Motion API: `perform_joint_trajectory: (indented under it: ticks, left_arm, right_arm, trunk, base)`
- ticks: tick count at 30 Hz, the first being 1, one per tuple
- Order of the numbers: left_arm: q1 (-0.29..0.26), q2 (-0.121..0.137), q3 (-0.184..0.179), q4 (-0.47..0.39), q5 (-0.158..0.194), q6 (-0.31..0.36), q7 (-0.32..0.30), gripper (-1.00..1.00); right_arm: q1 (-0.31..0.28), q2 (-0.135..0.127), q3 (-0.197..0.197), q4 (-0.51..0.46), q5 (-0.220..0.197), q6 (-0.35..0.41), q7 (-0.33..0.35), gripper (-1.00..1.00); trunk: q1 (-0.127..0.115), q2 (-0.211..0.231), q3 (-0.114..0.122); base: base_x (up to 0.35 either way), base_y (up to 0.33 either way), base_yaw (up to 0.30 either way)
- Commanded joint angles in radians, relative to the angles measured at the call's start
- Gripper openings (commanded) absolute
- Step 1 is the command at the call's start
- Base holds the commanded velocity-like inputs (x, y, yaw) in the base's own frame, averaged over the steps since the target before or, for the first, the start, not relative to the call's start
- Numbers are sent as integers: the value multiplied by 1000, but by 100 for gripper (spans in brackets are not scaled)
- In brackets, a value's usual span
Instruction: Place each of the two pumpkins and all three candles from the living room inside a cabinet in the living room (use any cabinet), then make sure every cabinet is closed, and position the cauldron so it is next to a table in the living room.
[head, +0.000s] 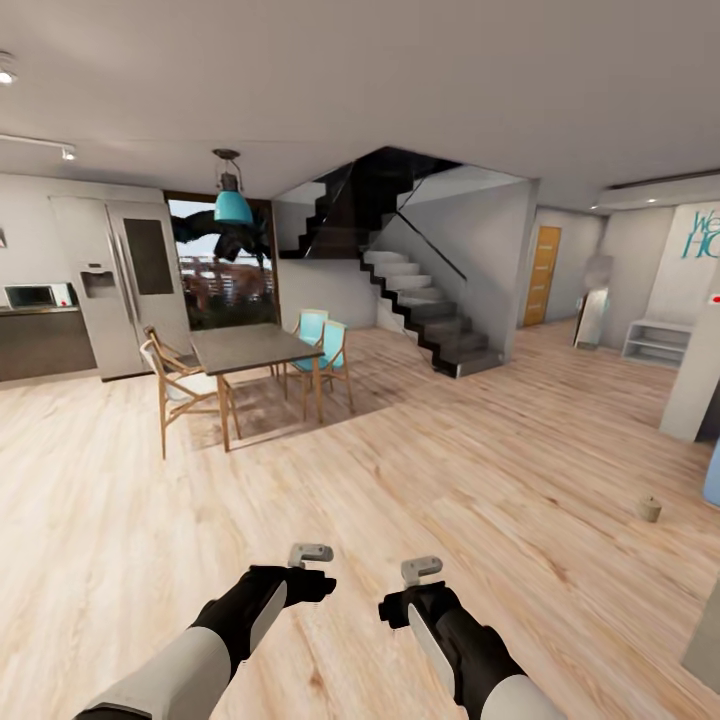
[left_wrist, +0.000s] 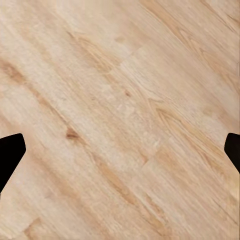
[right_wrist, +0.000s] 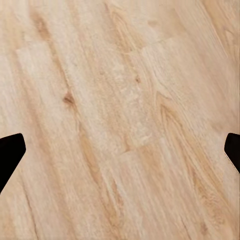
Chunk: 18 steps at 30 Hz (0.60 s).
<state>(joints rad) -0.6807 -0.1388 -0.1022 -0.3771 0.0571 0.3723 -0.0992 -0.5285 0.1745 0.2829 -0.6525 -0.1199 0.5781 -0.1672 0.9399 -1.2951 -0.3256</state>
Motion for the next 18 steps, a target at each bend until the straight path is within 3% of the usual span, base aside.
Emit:
perform_joint_trajectory:
  ticks: [1, 18]
  left_arm:
    - [0, 1, -5, -2, 6, 5, 0, 100]
    - [0, 1, -6, -2, 6, 5, 1, 100]
  right_arm:
    - [-1, 0, 2, -1, -11, 3, -9, 100]
    - [-1, 0, 2, -1, -11, 3, -9, 100]
  trunk:
    - [1, -1, -1]
    - [1, -1, -1]
  base:
    - [326, -12, 0]
    - [326, -3, 0]
